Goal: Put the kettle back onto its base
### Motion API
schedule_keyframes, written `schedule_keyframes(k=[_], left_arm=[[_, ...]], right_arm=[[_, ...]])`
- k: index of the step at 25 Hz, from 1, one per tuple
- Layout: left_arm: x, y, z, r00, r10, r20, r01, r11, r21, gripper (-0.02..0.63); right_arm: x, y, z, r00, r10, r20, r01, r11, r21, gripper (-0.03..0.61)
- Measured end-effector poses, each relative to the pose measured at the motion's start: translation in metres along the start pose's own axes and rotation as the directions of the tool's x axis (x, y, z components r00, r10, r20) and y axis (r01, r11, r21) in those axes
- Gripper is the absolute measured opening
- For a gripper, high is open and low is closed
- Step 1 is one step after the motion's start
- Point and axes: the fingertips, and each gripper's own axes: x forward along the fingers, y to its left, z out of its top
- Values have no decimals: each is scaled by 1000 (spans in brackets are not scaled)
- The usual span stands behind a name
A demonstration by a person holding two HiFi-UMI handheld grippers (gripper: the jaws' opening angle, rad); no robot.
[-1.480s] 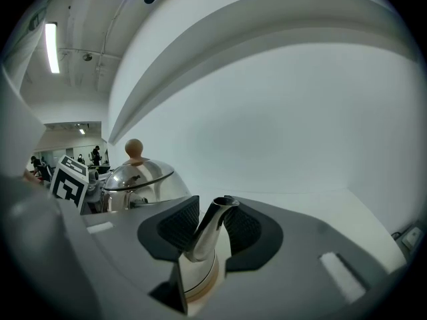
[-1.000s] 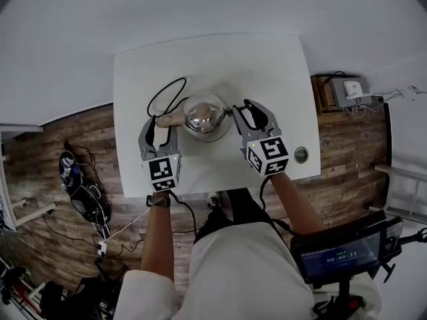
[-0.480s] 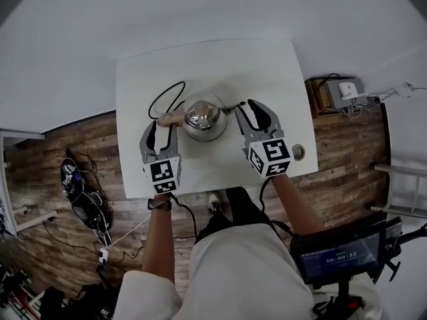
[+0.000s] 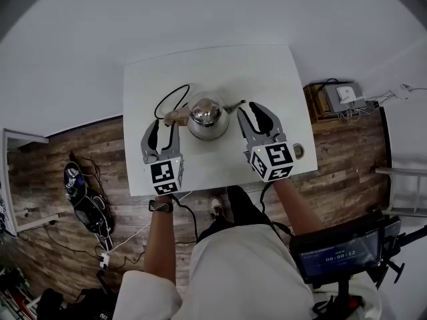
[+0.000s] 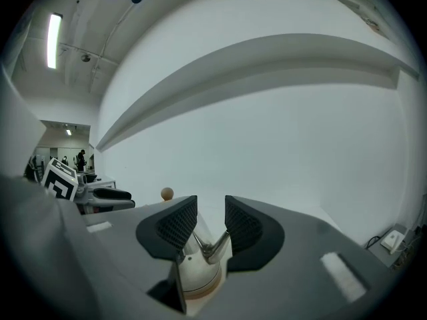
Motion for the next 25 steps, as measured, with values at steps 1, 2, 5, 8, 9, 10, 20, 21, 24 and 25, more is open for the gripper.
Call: schedule_keyframes(k=[1, 2, 5, 8, 9, 10, 20, 21, 24, 25], left_arm=[[-2, -2, 6, 1000, -11, 5, 11, 1000, -1, 201], [-3, -5, 13, 1000, -23, 13, 23, 1000, -2, 199], [-11, -13, 36, 998, -43, 46, 42, 999, 8, 185], [-32, -17, 59, 995, -51, 91, 50, 999, 14, 172], [-40, -18, 67, 993, -55, 108, 53, 998, 16, 167], [-48, -19, 74, 991, -58, 123, 56, 998, 19, 162], [-101, -37, 150, 960, -85, 266, 66, 995, 80, 84], [-110, -38, 156, 957, -85, 276, 63, 994, 89, 77], [-131, -45, 172, 946, -98, 308, 57, 989, 139, 69], [-135, -46, 177, 943, -103, 316, 58, 987, 149, 67]], right_arm=[[-3, 2, 6, 1000, 0, 11, 0, 1000, -1, 133], [-6, 3, 11, 1000, 1, 19, -1, 1000, -4, 130], [-15, 9, 26, 999, 7, 34, -6, 1000, -19, 124], [-31, 28, 42, 998, 22, 57, -19, 998, -53, 121], [-37, 36, 47, 997, 29, 67, -24, 997, -68, 121], [-42, 43, 53, 996, 35, 78, -28, 996, -83, 120], [-86, 68, 113, 981, 58, 186, -34, 991, -130, 101], [-95, 72, 120, 978, 58, 201, -30, 990, -137, 98], [-115, 83, 139, 968, 54, 246, -14, 987, -160, 91], [-119, 85, 143, 966, 53, 254, -11, 986, -164, 87]])
